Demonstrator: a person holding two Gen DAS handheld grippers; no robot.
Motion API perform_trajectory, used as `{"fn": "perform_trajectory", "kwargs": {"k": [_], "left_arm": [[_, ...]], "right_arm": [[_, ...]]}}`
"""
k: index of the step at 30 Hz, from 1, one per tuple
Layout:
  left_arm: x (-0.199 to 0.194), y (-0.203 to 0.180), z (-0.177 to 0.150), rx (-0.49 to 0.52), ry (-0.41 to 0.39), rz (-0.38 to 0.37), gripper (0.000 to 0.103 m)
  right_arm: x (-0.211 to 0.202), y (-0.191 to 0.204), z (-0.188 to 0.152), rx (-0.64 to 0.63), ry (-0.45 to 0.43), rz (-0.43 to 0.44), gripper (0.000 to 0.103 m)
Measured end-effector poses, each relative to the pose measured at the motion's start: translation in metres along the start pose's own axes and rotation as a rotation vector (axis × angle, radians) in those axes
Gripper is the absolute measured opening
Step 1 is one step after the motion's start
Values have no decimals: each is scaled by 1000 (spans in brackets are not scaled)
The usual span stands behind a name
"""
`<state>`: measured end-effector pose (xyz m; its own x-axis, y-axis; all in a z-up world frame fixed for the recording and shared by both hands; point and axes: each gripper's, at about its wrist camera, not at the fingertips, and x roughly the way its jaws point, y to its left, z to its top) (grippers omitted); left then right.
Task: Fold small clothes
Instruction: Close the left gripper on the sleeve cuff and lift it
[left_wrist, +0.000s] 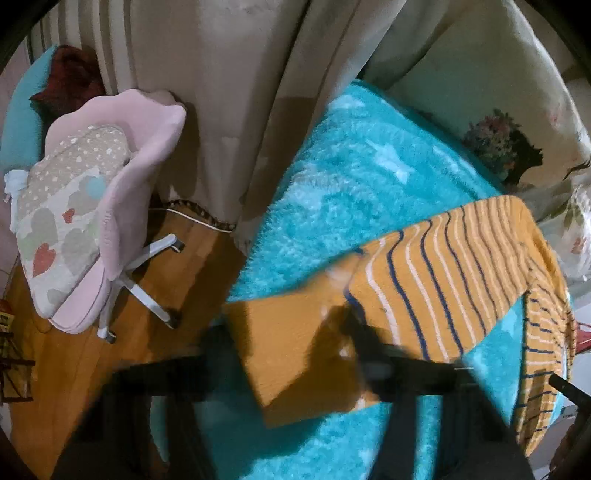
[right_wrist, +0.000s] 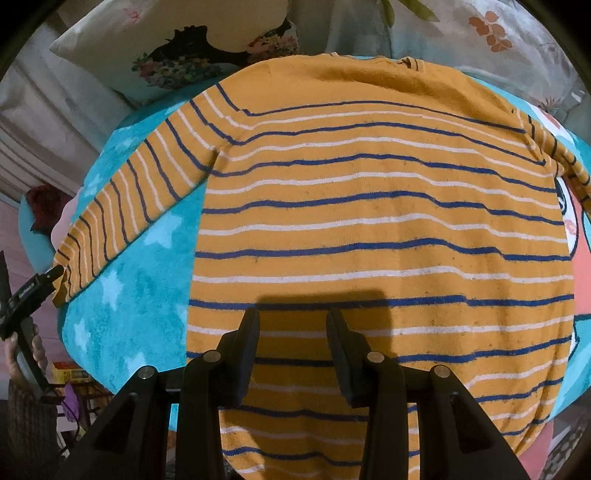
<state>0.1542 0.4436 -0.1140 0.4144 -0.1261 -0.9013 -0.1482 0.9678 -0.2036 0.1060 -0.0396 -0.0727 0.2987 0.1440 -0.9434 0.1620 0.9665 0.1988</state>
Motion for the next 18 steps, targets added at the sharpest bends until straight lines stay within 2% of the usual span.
{"fn": "perform_trajectory", "kwargs": {"k": [2,3,6,10,15,18], "left_arm": [[-4,-1,0,-13,-2,-7,15],[-7,-2,1,-15,-8,-18,13],[-26,-10,2,-6,-31,-27,12],[-58,-29,9,6,-64,-89,12],[-96,-85,15,85,-110,-171,11],[-111,-134,15,138,-123,-239,11]], "right_arm": [[-1,-2,0,5,-2,-5,41],[-1,-3,0,6,-3,-7,41],[-2,-5,1,6,-11,-9,41],[-5,-12,3,15,-23,2,41],[-14,-33,3,46,-51,22,41],[-22,-58,4,83,-80,41,41]]}}
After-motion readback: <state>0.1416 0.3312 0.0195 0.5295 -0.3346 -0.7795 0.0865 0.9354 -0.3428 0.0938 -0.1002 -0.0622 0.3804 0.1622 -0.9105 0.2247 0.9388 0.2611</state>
